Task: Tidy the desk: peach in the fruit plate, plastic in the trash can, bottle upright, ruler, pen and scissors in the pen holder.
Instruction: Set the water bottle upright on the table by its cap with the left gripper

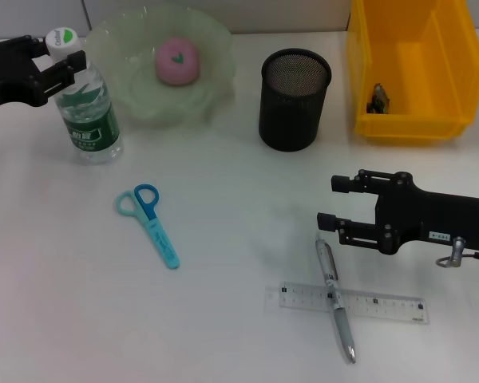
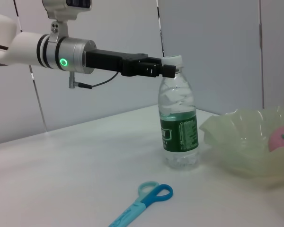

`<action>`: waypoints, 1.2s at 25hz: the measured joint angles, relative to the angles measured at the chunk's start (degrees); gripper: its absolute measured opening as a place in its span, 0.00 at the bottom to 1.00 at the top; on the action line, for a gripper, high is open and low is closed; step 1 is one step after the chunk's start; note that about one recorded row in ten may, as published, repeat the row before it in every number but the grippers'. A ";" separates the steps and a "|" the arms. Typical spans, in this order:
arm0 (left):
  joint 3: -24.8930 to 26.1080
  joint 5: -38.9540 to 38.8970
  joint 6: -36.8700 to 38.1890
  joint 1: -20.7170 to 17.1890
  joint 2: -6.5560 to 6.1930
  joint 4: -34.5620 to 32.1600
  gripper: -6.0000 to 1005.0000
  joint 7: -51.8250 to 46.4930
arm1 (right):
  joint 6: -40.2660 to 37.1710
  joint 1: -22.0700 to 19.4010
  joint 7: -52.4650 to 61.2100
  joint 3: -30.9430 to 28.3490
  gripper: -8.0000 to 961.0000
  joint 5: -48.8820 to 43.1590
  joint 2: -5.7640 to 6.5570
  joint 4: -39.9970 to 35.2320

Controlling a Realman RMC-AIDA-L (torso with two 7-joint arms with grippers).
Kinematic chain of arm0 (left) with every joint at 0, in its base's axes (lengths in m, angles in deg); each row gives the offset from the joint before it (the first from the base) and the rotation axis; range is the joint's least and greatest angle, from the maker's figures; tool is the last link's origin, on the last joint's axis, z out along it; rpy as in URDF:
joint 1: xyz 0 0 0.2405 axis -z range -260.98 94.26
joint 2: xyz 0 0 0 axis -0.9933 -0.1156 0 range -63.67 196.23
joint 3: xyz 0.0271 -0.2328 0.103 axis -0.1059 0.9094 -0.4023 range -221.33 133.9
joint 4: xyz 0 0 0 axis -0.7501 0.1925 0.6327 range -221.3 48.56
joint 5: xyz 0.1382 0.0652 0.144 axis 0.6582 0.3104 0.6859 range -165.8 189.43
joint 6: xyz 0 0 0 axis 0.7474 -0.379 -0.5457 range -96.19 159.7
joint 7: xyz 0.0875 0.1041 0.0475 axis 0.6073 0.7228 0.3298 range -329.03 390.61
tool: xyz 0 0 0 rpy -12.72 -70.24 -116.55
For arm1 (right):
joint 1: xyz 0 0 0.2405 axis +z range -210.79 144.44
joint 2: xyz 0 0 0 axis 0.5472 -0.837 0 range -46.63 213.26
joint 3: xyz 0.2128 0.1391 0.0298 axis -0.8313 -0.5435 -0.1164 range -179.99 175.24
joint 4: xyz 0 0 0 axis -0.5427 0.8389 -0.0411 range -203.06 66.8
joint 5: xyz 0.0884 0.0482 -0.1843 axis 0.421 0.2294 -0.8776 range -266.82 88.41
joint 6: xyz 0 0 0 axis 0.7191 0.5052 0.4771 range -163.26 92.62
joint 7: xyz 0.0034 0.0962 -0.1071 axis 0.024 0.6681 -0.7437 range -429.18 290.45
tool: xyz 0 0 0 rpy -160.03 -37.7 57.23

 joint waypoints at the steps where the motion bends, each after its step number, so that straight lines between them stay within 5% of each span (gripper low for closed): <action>1: -0.01 0.00 0.00 0.00 0.00 0.00 0.44 0.00 | 0.04 0.01 0.00 0.00 0.69 0.00 0.00 0.00; 30: -0.53 -0.02 -0.97 0.28 0.20 0.09 0.44 -0.06 | 0.16 0.19 0.00 -0.18 0.69 -0.28 0.08 0.00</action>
